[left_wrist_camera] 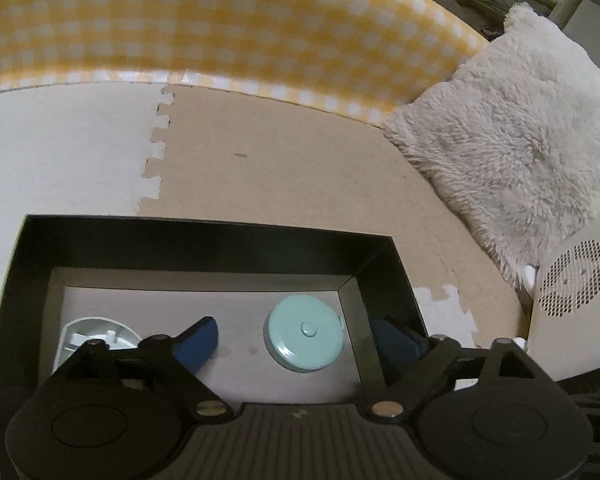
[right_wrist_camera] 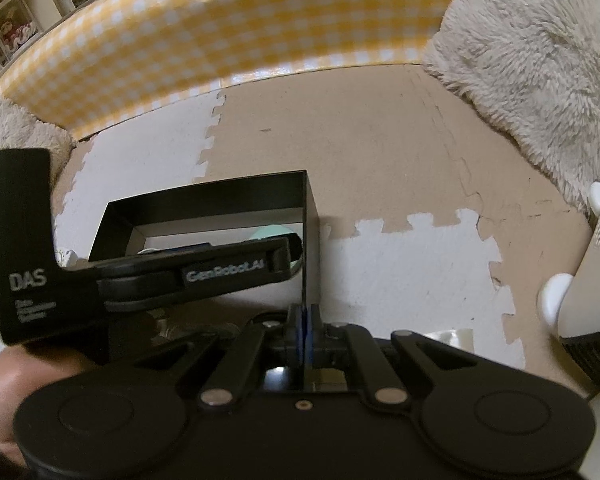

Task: Organize rigid objects
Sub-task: 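Carry the green tape measure into the black tray and release it, then move the left gripper to the yellow-and-white tape measure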

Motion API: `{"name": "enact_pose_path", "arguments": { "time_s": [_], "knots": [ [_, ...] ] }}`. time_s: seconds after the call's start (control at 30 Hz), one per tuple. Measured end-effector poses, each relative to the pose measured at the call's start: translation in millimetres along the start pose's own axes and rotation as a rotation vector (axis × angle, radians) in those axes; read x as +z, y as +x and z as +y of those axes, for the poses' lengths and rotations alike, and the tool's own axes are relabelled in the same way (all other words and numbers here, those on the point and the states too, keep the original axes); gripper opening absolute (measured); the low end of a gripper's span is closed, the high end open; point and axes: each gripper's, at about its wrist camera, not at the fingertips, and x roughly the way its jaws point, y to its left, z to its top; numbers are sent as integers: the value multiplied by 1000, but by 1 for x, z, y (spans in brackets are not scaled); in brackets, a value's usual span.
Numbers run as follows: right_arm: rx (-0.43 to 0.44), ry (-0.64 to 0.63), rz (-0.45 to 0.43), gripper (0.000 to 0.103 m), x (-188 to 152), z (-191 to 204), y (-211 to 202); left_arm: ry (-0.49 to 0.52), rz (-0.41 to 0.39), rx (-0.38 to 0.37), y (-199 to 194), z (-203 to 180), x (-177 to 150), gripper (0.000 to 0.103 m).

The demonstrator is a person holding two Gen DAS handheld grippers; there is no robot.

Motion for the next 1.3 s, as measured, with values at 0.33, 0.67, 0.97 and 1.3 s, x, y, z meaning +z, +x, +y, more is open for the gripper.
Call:
{"name": "enact_pose_path", "arguments": {
  "time_s": [0.33,0.67,0.97,1.3],
  "knots": [
    [-10,-13,-5,3,0,2,1,38,-5,6,-23,-4,3,103],
    [-25,-38,-6,3,-1,6,0,83,-26,13,-59,-11,-2,103],
    [-38,-60,-5,3,-1,9,0,141,-63,-1,-112,-14,-4,103],
    [-38,-65,-4,3,-1,9,0,186,-177,8,-173,-2,-2,103]
  ]
}}
